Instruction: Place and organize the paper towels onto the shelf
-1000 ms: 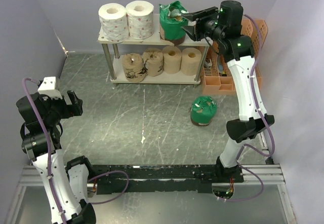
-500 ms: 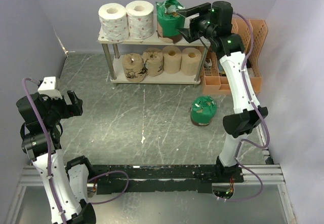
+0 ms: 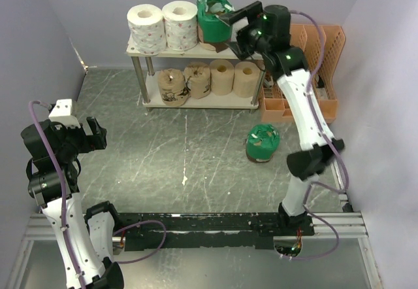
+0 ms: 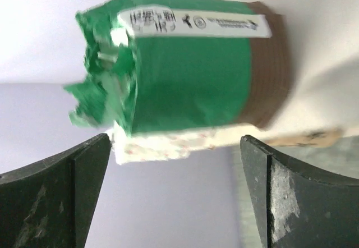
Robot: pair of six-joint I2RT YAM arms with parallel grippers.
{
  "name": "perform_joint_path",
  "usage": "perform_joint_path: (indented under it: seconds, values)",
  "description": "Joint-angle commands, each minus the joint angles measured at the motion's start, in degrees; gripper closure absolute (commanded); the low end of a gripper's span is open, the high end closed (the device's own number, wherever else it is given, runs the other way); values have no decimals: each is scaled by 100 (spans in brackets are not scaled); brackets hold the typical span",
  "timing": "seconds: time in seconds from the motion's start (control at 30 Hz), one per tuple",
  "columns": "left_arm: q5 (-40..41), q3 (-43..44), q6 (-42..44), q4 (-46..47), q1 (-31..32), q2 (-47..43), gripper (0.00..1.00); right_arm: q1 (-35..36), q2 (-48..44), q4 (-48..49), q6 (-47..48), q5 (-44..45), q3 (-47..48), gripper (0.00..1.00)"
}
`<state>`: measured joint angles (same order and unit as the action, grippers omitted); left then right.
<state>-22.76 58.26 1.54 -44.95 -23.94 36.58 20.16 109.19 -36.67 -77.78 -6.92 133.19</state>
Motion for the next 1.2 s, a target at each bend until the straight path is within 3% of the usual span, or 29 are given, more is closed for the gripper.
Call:
perform_joint_path:
  seconds: [0.0, 0.17, 0.3, 0.43, 0.6, 0.8, 1.0, 1.17]
  values:
    - [-70, -18, 30, 170, -68, -30, 2, 269, -2100, 530, 1763, 1448, -1826, 0]
    - [18, -16, 12, 161, -128, -259, 2, 598, -4766, 969, 2618, 3048, -5026, 0]
    - [-20, -16, 24, 168, -138, -361, 2, 695, -5554, -213, 3067, 4438, -6100, 0]
    - [-116, -16, 56, 161, -139, -267, 2, 781, -5292, -1476, 3260, 5133, -6342, 0]
    - [-169, -16, 72, 160, -137, -182, 2, 1673, -4735, -2348, 3191, 5879, -6585, 0]
    - [-182, -16, 72, 155, -141, -180, 2, 1890, -4303, -2087, 3963, 5087, -7110, 1]
    - [-265, -16, 100, 156, -140, -127, 2, 2008, -4105, -1272, 4389, 4362, -7541, 14]
    - [-320, -16, 118, 160, -142, -29, 2, 2173, -3523, -1639, 4057, 4850, -7499, 13]
